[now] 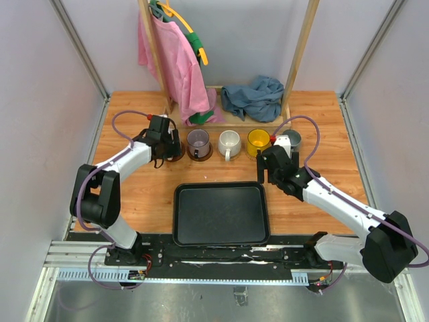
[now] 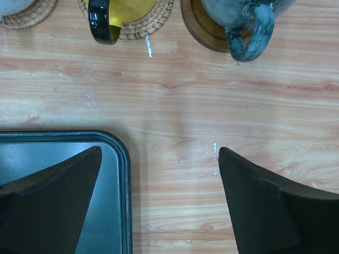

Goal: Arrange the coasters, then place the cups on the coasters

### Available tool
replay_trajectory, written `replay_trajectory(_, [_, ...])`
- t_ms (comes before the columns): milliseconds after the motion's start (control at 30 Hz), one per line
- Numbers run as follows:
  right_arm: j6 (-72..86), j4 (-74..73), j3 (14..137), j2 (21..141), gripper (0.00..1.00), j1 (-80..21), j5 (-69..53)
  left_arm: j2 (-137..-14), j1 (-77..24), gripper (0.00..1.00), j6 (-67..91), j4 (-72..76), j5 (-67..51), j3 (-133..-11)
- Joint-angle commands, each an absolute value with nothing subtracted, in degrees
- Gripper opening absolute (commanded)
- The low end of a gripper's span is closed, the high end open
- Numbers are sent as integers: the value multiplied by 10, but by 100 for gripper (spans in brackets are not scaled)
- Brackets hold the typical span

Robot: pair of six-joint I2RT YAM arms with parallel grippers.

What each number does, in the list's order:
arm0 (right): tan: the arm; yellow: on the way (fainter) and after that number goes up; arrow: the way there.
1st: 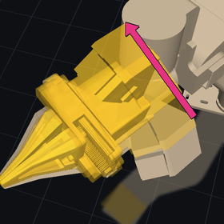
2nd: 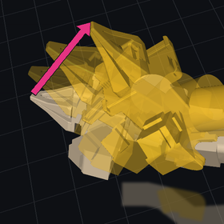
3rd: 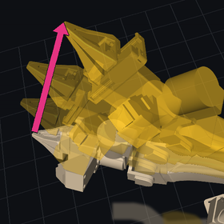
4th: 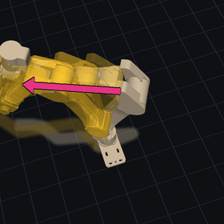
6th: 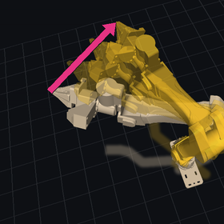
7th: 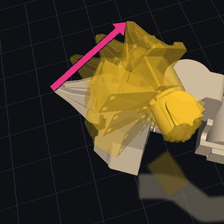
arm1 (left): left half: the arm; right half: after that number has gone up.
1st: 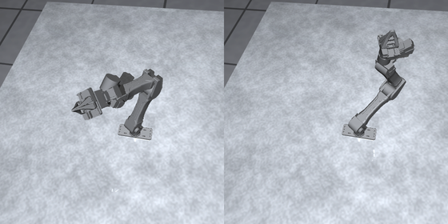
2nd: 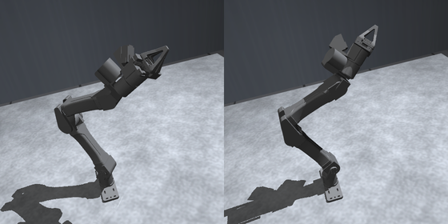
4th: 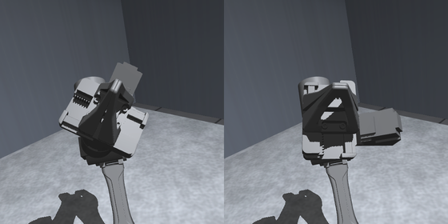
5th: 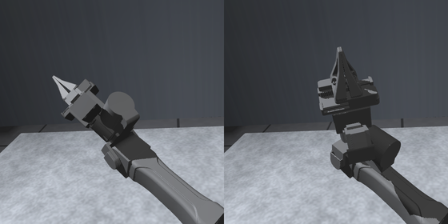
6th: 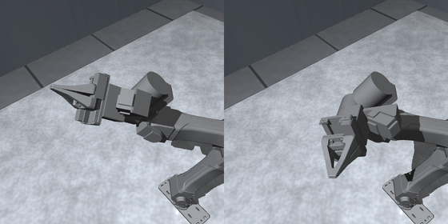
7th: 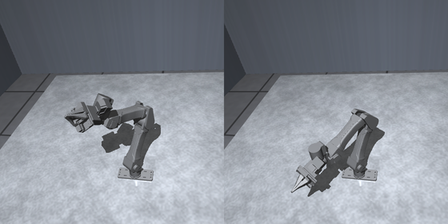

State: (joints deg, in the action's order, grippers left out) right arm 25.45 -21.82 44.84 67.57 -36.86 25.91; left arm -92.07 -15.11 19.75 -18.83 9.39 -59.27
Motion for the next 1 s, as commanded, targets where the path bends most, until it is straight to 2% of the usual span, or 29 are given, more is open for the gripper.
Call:
replay_trajectory(0, [261, -232, 467, 677, 93, -373, 261, -897, -146, 76, 195, -187, 104, -587])
replay_trajectory(967, [266, -235, 466, 686, 93, -373, 230, -857, -146, 80, 197, -203, 174, -544])
